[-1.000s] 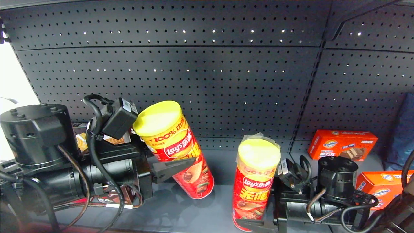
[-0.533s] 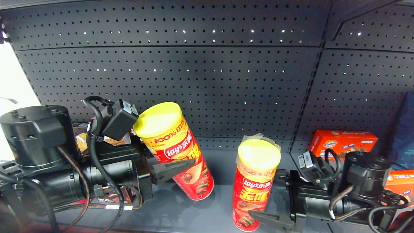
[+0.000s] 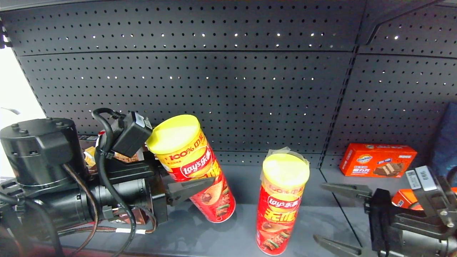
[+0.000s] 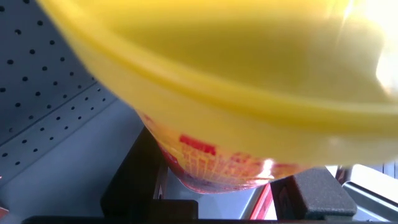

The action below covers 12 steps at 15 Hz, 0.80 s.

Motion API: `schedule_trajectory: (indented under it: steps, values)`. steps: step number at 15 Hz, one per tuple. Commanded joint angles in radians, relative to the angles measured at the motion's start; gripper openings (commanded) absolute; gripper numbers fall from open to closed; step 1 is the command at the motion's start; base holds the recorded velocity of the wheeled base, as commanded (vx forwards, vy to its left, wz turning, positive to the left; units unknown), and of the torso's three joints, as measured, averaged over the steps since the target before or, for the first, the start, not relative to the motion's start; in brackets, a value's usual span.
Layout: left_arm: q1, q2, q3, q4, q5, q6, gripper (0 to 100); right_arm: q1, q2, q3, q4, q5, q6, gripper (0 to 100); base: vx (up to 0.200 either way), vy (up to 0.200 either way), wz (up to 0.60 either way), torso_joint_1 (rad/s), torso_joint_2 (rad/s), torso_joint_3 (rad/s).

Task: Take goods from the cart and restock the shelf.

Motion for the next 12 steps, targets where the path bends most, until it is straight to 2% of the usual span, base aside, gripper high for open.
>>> schedule_trajectory:
  steps: [1, 3, 5, 6, 7, 8, 9, 10, 12]
  values:
    - [0.0, -0.002, 0.001, 0.0, 0.004, 0.0, 0, -0.002, -0.198, 0.027, 0.073, -0.139, 0.001, 100, 0.0, 0.0, 0.0, 0.0, 0.0, 0.0]
    - [-0.005, -0.003, 0.004, 0.0, 0.007, 0.0, 0, -0.024, -0.307, 0.102, 0.112, -0.248, 0.001, 100, 0.0, 0.0, 0.0, 0.0, 0.0, 0.0]
    - [-0.002, -0.003, 0.004, 0.001, 0.007, 0.0, 0, -0.12, -0.422, 0.179, 0.127, -0.266, 0.001, 100, 0.0, 0.0, 0.0, 0.0, 0.0, 0.0]
    - [-0.002, -0.003, 0.004, 0.001, 0.007, 0.0, 0, -0.124, -0.426, 0.179, 0.129, -0.268, 0.001, 100, 0.0, 0.0, 0.0, 0.0, 0.0, 0.0]
    - [-0.002, -0.002, 0.004, 0.003, 0.023, 0.0, 0, -0.156, -0.578, 0.173, 0.308, -0.342, 0.001, 100, 0.0, 0.0, 0.0, 0.0, 0.0, 0.0]
    - [-0.002, 0.0, 0.003, 0.001, 0.03, 0.0, 0, -0.16, -0.676, 0.178, 0.412, -0.397, 0.001, 100, 0.0, 0.0, 0.0, 0.0, 0.0, 0.0]
    - [-0.002, 0.0, 0.003, 0.001, 0.03, 0.0, 0, -0.162, -0.759, 0.178, 0.498, -0.441, 0.003, 100, 0.0, 0.0, 0.0, 0.0, 0.0, 0.0]
    - [-0.002, 0.0, 0.003, 0.001, 0.03, 0.0, 0, -0.162, -0.759, 0.178, 0.498, -0.441, 0.003, 100, 0.0, 0.0, 0.0, 0.0, 0.0, 0.0]
    - [-0.002, -0.002, 0.004, 0.006, 0.032, 0.0, 0, -0.189, -1.086, 0.17, 0.823, -0.615, 0.029, 100, 0.0, 0.0, 0.0, 0.0, 0.0, 0.0]
